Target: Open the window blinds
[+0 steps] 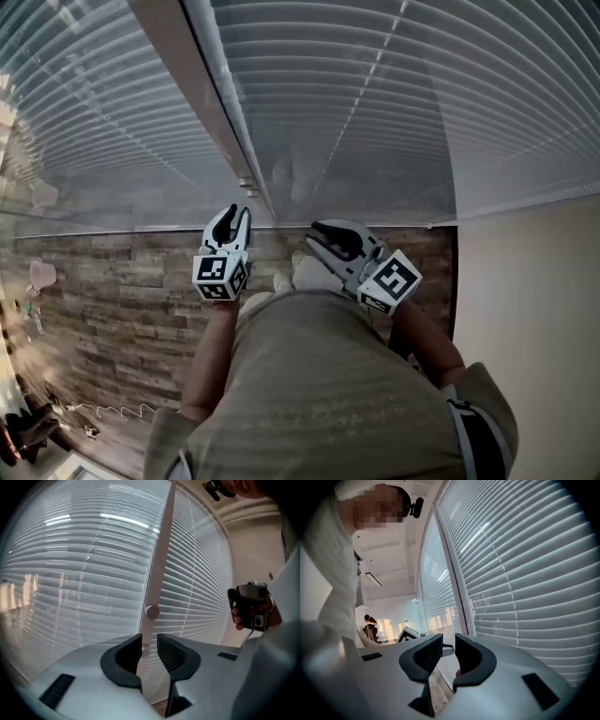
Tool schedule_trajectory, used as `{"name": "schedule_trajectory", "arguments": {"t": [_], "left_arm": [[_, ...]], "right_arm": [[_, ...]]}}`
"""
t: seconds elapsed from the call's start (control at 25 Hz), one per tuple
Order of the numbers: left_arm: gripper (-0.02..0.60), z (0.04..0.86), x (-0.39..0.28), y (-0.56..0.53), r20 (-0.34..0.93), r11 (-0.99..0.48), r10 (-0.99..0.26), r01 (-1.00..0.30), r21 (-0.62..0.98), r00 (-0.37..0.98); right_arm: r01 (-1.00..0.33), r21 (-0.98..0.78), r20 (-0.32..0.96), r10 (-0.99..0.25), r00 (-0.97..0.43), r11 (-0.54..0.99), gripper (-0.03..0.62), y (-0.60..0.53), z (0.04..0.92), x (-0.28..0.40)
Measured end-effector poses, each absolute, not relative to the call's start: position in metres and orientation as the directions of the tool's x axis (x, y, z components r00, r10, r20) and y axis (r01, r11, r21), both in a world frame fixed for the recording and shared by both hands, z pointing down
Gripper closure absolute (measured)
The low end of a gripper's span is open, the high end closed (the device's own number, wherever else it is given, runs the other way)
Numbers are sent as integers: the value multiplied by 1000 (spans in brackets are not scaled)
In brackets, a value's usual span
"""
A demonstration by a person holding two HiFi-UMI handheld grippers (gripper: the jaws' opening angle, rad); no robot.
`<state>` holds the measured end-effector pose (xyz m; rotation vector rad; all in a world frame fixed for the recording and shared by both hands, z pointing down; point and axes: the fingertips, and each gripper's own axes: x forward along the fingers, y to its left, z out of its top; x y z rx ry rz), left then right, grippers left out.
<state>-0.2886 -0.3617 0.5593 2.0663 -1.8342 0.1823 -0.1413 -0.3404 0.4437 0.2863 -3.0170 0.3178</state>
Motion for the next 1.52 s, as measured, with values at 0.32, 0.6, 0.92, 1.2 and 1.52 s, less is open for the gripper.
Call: {"name": "schedule_trajectory", "arguments": {"t": [0.32, 0.6, 0.92, 1.2, 1.52], "left_arm": [[472, 564, -291, -390, 395, -39, -914, -989, 146, 94], [462, 571, -287, -393, 394, 19, -919, -993, 113, 27], [437, 589, -287, -412, 441, 20, -897, -994, 110, 30], [413, 597, -292, -416, 499, 7, -867, -1000, 9, -2], [413, 606, -288, -421, 540, 25, -841, -999, -45, -46]], "right_arm": [[-83, -164, 55, -75, -996, 983, 514, -379, 417, -148], [-41, -209, 24, -37, -999, 977, 514, -390, 426, -141], [-14, -215, 47, -4, -999, 976, 514, -407, 423, -151], [-11, -227, 55, 2, -999, 974, 514, -405, 421, -164], [-12, -212, 83, 6, -997, 977, 514, -403, 421, -160]]}}
